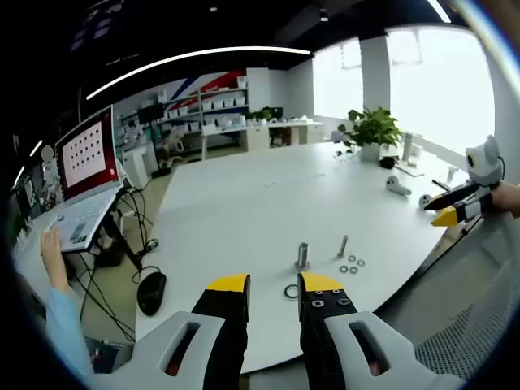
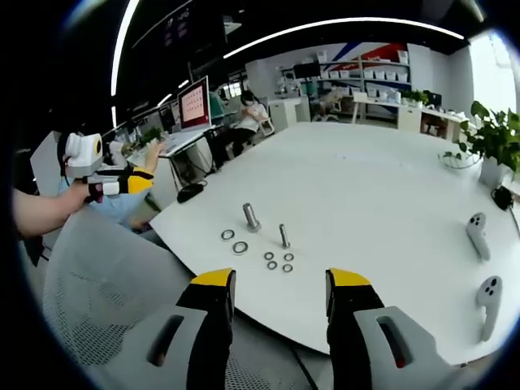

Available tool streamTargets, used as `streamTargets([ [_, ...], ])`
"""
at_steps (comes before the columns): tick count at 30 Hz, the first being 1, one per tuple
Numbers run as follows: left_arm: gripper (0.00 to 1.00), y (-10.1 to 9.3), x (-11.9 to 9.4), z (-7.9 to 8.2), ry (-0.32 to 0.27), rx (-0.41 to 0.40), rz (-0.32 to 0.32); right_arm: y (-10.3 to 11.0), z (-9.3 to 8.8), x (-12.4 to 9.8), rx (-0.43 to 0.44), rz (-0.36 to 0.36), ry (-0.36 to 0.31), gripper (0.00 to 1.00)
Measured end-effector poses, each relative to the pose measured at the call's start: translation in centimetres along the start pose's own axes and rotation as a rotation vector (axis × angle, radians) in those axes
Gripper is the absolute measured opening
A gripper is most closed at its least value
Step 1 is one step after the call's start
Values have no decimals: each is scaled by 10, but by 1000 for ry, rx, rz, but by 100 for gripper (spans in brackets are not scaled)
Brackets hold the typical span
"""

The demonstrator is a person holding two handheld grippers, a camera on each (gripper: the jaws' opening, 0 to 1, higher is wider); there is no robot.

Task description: Place the washer onto the threaded stud by aligning its center hole with the stud, sliding it down to the base, and recovering from edge contact or off-axis alignment until the washer reaches the visible bottom stop.

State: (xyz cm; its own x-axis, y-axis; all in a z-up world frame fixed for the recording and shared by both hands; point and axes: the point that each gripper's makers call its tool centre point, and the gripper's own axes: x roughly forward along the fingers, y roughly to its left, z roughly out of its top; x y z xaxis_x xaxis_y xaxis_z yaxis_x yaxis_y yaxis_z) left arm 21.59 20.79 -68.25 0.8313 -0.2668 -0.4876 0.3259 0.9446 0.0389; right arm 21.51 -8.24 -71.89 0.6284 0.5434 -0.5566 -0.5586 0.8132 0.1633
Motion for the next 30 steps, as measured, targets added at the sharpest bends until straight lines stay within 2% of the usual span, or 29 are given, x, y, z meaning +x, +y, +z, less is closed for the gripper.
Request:
streamTargets([
  [2, 21, 0, 0, 0, 1, 1, 0, -1, -6, 1, 21, 2, 29, 47],
  [6, 21, 0, 0, 0, 1, 1, 0, -1, -6, 0, 47, -1, 35, 47],
  [30, 19, 0, 1, -1, 7, -10, -2, 3, -9, 1, 22, 13, 51, 44],
])
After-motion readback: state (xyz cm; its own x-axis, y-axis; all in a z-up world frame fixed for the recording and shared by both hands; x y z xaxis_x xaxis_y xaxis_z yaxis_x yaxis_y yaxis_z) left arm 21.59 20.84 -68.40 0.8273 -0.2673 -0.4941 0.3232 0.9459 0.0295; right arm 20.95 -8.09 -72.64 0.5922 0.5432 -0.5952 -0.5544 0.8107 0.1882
